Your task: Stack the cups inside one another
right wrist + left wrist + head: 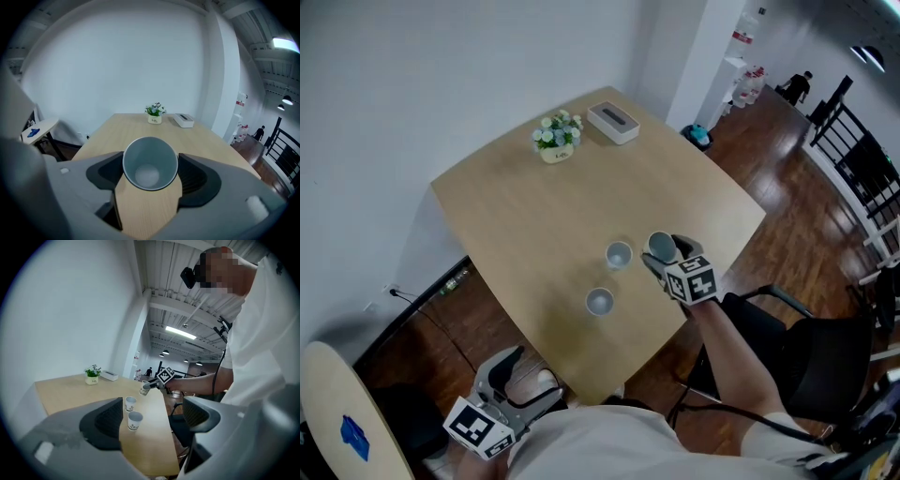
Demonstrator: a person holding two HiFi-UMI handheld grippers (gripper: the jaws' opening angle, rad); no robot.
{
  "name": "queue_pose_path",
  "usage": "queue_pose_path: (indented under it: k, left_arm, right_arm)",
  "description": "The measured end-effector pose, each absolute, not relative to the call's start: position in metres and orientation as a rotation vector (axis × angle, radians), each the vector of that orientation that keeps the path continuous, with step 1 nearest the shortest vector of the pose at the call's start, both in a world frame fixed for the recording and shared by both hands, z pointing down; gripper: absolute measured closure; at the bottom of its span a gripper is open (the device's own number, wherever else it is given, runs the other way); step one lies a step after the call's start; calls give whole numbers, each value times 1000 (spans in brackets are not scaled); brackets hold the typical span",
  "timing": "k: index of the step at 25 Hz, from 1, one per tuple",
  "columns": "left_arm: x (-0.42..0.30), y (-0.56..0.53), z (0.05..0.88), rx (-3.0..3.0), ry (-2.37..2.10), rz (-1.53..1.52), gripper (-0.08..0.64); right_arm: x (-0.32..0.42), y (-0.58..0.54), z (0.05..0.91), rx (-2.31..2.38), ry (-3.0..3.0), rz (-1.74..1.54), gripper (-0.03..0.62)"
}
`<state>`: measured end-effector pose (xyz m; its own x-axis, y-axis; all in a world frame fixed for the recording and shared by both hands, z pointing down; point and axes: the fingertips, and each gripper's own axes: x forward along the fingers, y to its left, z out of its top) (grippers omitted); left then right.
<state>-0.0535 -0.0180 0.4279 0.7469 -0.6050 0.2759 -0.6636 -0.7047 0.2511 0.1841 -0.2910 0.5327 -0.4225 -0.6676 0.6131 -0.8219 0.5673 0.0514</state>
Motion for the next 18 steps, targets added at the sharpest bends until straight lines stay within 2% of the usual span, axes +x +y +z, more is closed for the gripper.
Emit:
queue_pose_path:
  k: [9,18]
  left_arm:
    - [-109,-19,430,2577,-1038,219,154]
    - [-132,-14,440,2539,-1048,219,153]
  right_arm:
    - [117,-304,544,1122,-2207,324,232]
    - [105,-310,579,1104,-2125,341,221]
